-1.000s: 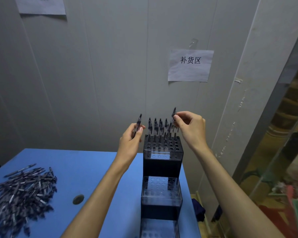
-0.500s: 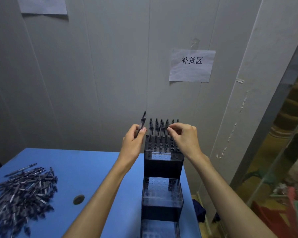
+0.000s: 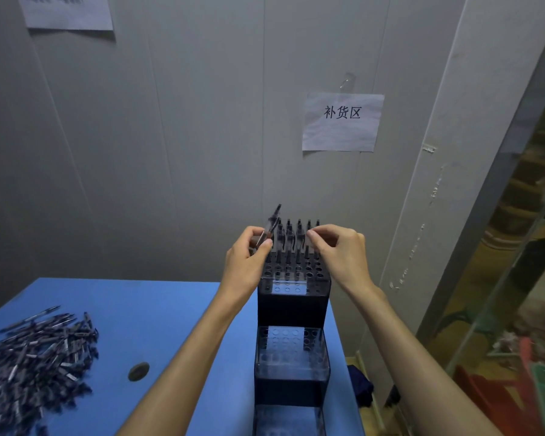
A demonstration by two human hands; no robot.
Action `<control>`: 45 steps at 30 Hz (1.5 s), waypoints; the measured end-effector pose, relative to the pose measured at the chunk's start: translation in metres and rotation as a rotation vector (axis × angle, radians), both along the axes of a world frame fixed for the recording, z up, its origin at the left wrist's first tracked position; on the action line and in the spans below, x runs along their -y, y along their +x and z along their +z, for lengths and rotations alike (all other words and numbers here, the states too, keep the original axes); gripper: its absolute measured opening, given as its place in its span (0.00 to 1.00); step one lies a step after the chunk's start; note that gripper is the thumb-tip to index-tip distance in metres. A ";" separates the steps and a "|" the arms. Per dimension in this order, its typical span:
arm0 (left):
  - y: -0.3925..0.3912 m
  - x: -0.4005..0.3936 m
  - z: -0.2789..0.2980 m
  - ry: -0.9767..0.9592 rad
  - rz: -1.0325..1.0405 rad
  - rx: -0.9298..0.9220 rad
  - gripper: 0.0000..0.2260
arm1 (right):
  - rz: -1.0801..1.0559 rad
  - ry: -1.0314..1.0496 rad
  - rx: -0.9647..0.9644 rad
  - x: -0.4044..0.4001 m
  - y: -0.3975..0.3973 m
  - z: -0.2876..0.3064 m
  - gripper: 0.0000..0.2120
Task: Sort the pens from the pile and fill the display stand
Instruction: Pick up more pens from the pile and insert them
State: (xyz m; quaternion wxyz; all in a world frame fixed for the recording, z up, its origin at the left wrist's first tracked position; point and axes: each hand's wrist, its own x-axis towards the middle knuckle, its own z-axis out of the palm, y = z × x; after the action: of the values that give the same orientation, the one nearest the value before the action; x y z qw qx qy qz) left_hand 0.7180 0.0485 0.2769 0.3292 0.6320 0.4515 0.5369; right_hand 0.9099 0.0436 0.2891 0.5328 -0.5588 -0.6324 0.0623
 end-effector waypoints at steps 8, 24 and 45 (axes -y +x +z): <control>0.017 0.006 0.005 0.084 -0.102 -0.138 0.04 | 0.339 -0.149 -0.351 0.006 -0.010 0.018 0.04; -0.014 0.008 0.005 0.268 0.073 -0.682 0.12 | 0.073 0.004 -0.267 -0.005 0.014 0.020 0.05; -0.028 0.018 -0.004 0.196 0.130 -0.714 0.11 | -0.015 -0.076 0.078 -0.003 0.007 -0.011 0.09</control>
State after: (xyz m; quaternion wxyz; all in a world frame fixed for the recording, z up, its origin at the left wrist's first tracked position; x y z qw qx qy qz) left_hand 0.6905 0.0306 0.2724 0.0543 0.7777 0.5237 0.3434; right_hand 0.9168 0.0465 0.2781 0.4865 -0.5855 -0.6457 0.0606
